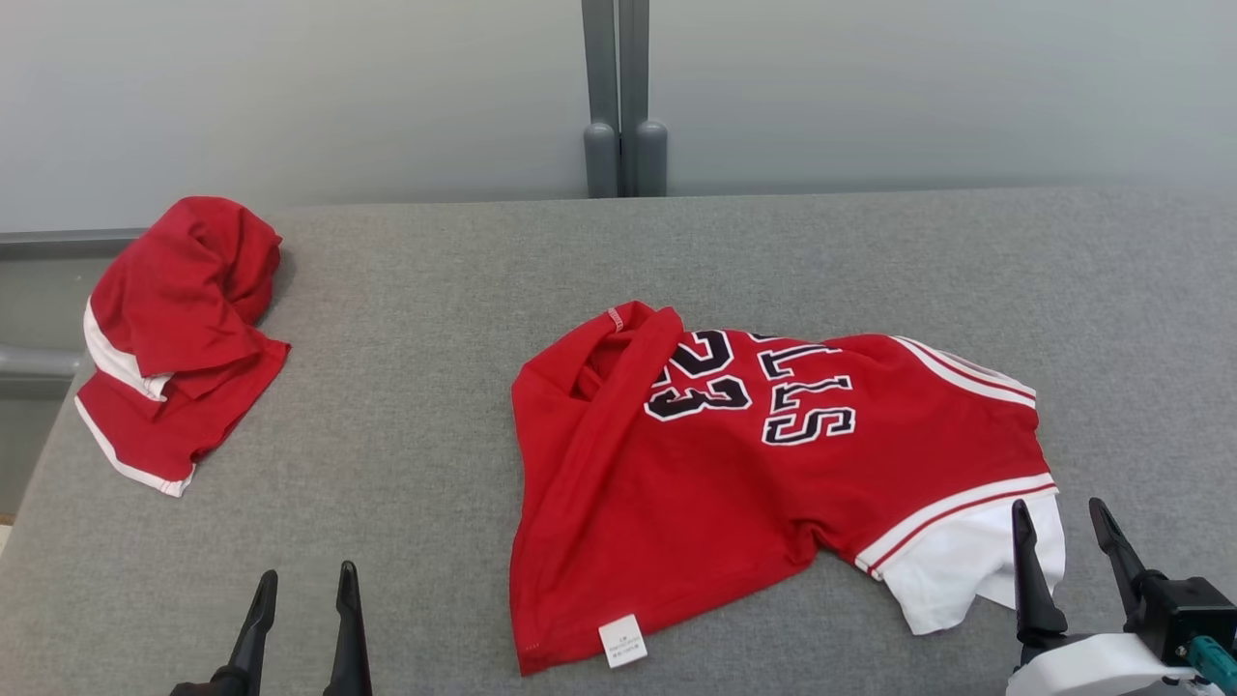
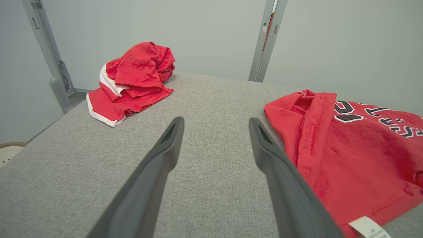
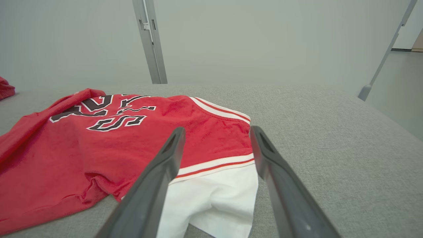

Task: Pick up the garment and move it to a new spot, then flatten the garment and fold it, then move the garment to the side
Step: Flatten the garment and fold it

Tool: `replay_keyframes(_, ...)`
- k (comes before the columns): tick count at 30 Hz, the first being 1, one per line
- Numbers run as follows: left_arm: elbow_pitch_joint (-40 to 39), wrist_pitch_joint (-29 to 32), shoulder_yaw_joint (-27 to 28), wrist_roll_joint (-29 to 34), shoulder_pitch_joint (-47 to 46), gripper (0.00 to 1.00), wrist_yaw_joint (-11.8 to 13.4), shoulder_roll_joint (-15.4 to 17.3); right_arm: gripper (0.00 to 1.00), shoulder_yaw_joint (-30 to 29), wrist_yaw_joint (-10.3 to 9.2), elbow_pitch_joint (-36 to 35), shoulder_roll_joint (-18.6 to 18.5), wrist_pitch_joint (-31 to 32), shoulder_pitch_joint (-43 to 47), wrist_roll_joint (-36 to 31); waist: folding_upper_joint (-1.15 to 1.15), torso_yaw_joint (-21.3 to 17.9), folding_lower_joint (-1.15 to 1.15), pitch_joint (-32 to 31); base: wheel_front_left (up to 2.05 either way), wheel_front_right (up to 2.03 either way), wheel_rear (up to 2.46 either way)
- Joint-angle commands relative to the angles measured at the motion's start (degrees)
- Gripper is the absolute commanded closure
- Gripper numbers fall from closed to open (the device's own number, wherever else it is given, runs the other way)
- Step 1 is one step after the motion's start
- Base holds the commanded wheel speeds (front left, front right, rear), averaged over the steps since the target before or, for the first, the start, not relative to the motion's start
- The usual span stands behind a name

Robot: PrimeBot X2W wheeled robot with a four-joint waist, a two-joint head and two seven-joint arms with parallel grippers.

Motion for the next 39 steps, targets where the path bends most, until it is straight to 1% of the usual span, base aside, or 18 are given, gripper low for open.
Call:
replay_keyframes(1,0.0,-0.2,0.5,0.8,0.2,0.00,-0.5,-0.1,0.00,0.2,-0.02,0.3,-0.1,-0.2,-0.1,0.2,0.00,1.1,0.00,-1.3,0.00,0.00,0.00)
replay_keyframes(4,0.3,-0.2,0.8,1.5,-0.4,0.00,-1.2,-0.3,0.00,0.8,-0.02,0.4,-0.1,-0.2,-0.2,0.4,0.00,0.8,0.00,-1.4,0.00,0.00,0.00)
replay_keyframes(10,0.9,-0.2,0.5,0.6,-0.9,0.00,-1.7,-0.3,0.00,1.4,-0.02,0.6,-0.1,-0.2,-0.7,0.4,0.00,-0.1,0.00,-1.4,0.00,0.00,0.00)
replay_keyframes(33,0.9,-0.2,0.4,1.3,-1.7,0.00,-2.2,-0.3,0.00,2.6,-0.02,-0.1,-0.1,-0.2,-1.5,0.2,0.00,-2.0,0.00,-1.3,0.00,0.00,0.00)
replay_keyframes(35,0.3,-0.2,-0.1,1.4,-2.1,0.00,-2.3,-0.3,0.00,2.6,-0.02,-0.3,-0.1,-0.2,-1.3,0.0,0.00,-2.2,0.00,-1.3,0.00,0.00,0.00)
replay_keyframes(37,0.5,-0.2,-1.6,0.1,-1.7,0.00,-2.5,-0.4,0.00,2.1,-0.02,-0.7,-0.1,-0.2,-0.8,0.2,0.00,-2.3,0.00,-1.4,0.00,0.00,0.00)
replay_keyframes(39,4.2,1.0,-5.3,-1.4,-0.2,0.00,-2.9,-0.3,0.00,2.3,-0.01,0.5,-0.5,-0.2,0.0,0.3,0.00,-2.5,0.00,-1.4,0.00,0.00,0.00)
